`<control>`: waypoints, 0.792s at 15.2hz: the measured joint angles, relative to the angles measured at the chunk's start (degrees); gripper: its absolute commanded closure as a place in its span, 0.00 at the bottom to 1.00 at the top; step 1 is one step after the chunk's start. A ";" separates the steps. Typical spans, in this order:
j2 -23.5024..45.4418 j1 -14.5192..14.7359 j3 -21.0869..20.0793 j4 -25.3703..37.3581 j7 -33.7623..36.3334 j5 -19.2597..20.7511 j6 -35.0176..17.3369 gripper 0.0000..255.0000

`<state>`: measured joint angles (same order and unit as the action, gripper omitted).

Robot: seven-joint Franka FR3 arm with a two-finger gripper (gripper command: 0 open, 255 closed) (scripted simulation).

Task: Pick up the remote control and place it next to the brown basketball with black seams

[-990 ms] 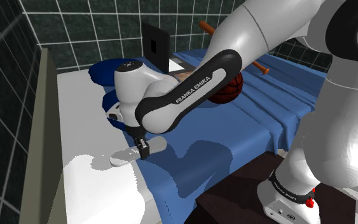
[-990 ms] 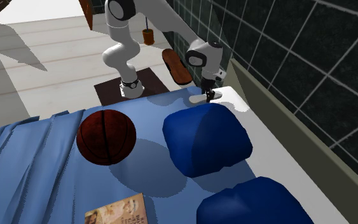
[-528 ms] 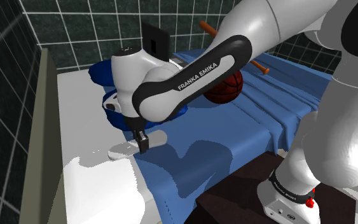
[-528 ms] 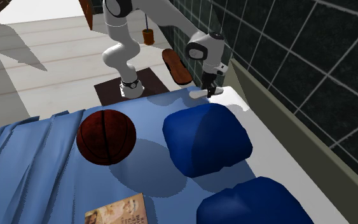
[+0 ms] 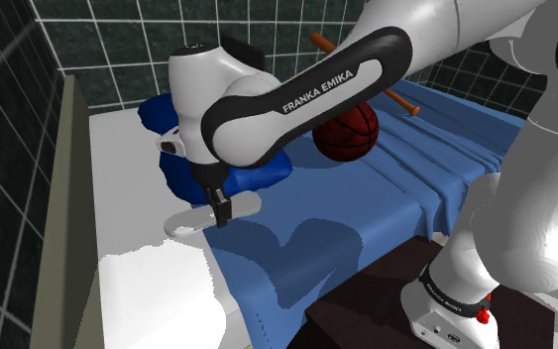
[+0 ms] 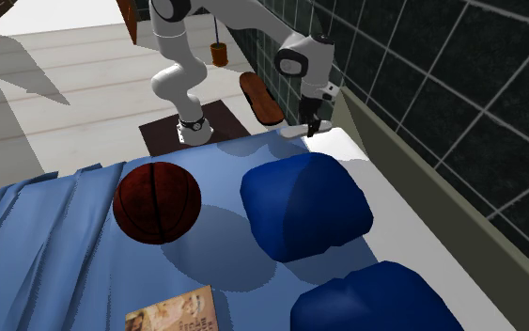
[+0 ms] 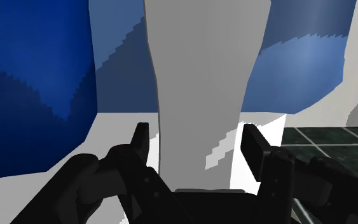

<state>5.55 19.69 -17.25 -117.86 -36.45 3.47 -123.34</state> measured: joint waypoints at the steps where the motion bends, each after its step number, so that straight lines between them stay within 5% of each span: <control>1: -0.26 -0.02 -0.01 0.47 -0.11 -0.11 0.72 1.00; 12: -3.22 -0.20 -0.03 5.88 -1.13 -1.33 8.93 1.00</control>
<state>2.33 19.49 -17.28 -111.98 -37.58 2.14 -114.42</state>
